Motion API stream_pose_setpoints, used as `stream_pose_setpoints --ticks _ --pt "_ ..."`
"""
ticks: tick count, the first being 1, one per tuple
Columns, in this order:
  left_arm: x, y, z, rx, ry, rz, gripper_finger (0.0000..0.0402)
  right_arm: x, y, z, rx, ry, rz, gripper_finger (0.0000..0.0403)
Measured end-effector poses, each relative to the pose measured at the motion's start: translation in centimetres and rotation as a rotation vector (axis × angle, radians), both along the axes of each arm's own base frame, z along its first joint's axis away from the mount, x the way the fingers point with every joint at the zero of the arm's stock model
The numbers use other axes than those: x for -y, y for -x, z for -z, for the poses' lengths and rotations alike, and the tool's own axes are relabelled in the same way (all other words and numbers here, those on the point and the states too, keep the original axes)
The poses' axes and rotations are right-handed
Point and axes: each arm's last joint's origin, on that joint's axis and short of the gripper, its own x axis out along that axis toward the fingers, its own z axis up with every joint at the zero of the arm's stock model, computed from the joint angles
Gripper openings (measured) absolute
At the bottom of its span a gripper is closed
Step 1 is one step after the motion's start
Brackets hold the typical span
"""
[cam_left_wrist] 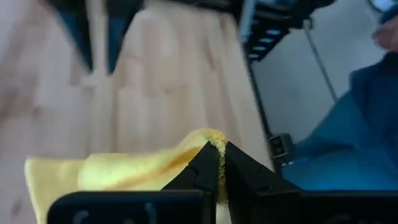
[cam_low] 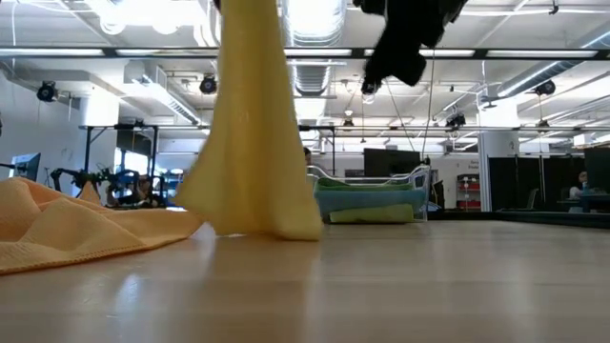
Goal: Fold microfiber towels
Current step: Fold the yellow microfiber cloth
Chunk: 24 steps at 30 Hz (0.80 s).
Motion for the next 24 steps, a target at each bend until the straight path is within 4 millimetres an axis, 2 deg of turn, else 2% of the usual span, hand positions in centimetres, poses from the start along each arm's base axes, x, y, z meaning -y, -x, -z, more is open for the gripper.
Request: stream_pose_setpoints --ticks 8,13,18,24 --pt "2.4 -1.0 1.4 -0.098 0.098 0.011 0.0001 -1.9 -1.3 -0.3 0.239 0.006 -0.083 0.0109" --pt "3.6 -1.4 1.8 -0.108 0.116 0.033 0.0001 -2.2 -1.6 -1.0 0.290 -0.015 -0.106 0.0138" --pt "3.9 -2.1 1.9 -0.077 0.120 0.041 0.0001 -2.5 -2.1 -2.0 0.418 -0.081 -0.186 0.0160" --pt "3.9 -2.5 2.0 -0.059 0.111 0.041 0.0001 -2.8 -2.9 -2.6 0.522 -0.092 -0.200 0.0161"
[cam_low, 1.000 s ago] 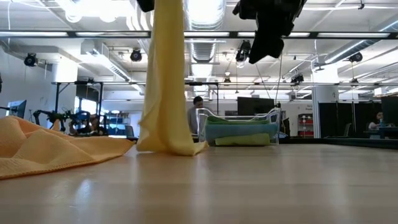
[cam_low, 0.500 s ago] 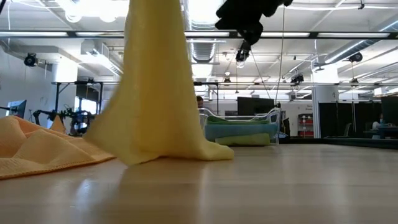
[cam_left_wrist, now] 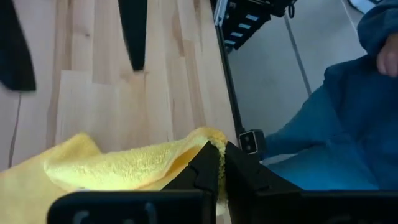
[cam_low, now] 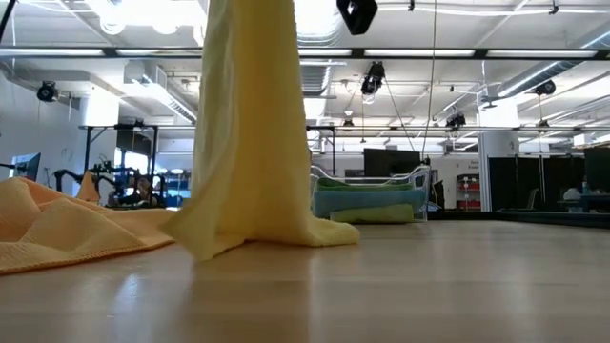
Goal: Fold microfiber towels
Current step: Fold the yellow microfiber cloth
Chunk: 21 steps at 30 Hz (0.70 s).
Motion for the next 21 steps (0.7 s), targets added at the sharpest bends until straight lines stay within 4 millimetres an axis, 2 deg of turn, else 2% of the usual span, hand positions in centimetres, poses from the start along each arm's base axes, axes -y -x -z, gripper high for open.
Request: stream_pose_setpoints --ticks 4,11,21 --pt "-0.1 -0.1 -0.5 0.072 -0.028 0.008 0.0001 -0.3 -1.1 0.6 -0.014 -0.015 -0.059 0.0160" --pt "-0.2 0.0 -0.8 0.079 -0.032 0.004 0.0001 -1.1 -2.5 2.0 -0.050 -0.027 -0.234 0.0160" --pt "-0.4 0.0 -0.8 0.093 -0.069 -0.015 0.0001 -1.5 -4.1 3.3 -0.081 -0.034 -0.293 0.0156"
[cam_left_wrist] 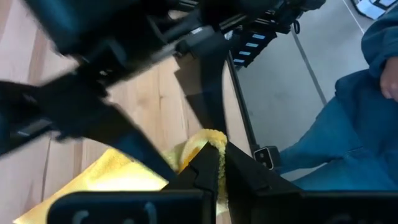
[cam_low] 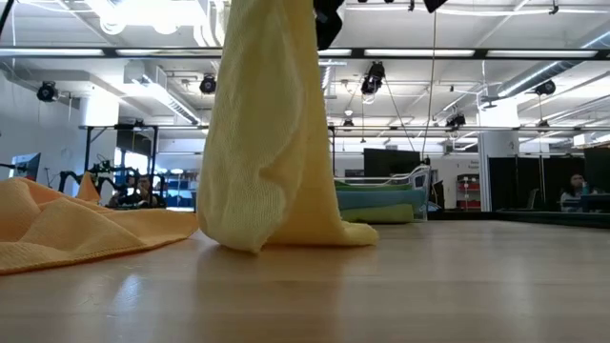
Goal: Fold microfiber towels
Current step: Fold the yellow microfiber cloth
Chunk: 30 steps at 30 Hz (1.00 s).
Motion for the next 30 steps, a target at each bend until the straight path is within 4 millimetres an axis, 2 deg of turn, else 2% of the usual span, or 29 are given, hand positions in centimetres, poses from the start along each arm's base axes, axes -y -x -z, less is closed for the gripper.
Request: stream_pose_setpoints --ticks 4,12,22,30 --pt "0.0 0.0 0.0 -0.003 -0.001 0.000 0.0001 -0.2 -0.2 0.6 -0.029 -0.026 -0.065 0.0149" --pt "-0.1 0.6 0.7 -0.096 -0.020 -0.001 0.0001 -0.1 0.7 1.3 -0.163 -0.017 -0.083 0.0134" --pt "-0.7 0.9 0.9 -0.141 -0.114 -0.089 0.0001 -1.3 1.0 1.3 -0.166 -0.029 -0.140 0.0130" --pt "-0.3 1.0 0.8 -0.137 -0.099 -0.076 0.0001 -0.7 0.8 1.3 -0.165 -0.016 -0.101 0.0129"
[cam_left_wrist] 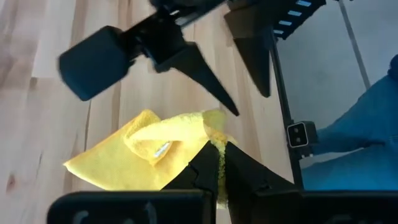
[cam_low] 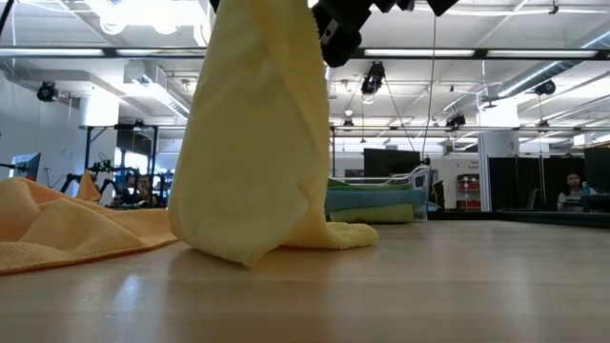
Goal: Fold microfiber towels
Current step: Fold the yellow microfiber cloth
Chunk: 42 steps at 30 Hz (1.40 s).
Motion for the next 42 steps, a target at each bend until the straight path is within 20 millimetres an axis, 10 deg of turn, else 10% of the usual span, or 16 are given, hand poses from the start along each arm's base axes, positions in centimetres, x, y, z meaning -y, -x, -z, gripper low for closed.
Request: stream_pose_setpoints --ticks 42 --pt "0.0 -0.5 -0.9 0.112 -0.093 -0.113 0.0001 0.5 0.2 -1.7 0.095 -0.005 -0.002 0.0109"
